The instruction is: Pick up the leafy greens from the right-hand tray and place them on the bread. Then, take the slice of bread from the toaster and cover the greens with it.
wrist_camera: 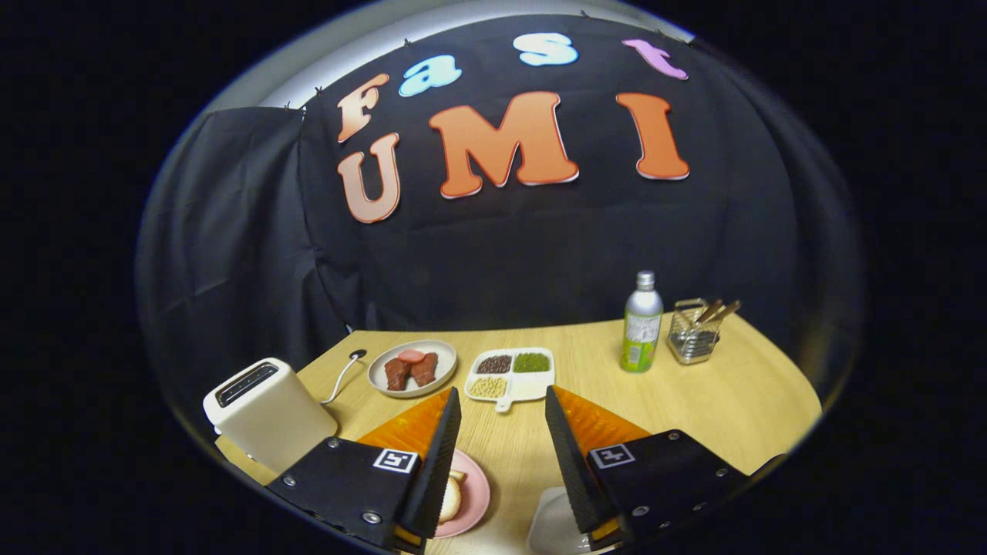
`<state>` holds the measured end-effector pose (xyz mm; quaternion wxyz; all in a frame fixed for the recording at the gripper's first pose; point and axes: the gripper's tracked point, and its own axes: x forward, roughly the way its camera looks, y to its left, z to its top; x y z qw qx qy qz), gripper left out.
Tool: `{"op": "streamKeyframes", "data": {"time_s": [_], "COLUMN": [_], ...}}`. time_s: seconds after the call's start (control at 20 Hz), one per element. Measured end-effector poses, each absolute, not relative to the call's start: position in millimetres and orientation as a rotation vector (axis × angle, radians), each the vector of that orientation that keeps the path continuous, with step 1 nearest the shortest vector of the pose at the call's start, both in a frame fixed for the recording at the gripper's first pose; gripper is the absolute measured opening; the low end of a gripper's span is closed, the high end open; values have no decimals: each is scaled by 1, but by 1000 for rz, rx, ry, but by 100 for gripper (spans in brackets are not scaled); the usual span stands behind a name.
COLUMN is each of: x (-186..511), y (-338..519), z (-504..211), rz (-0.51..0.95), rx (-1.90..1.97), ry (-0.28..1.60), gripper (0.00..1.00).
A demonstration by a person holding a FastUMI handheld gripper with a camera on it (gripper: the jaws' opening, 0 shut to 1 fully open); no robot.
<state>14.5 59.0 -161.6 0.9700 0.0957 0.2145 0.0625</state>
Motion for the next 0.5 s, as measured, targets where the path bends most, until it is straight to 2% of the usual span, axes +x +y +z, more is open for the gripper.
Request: {"op": "streamKeyframes", "data": {"time_s": [0.4,0.5], "x": [21,22], "y": [24,25], "z": [-95,-90], "rz": [3,-5], "rx": [115,112], "ry": [218,200], "gripper": [77,83]}}
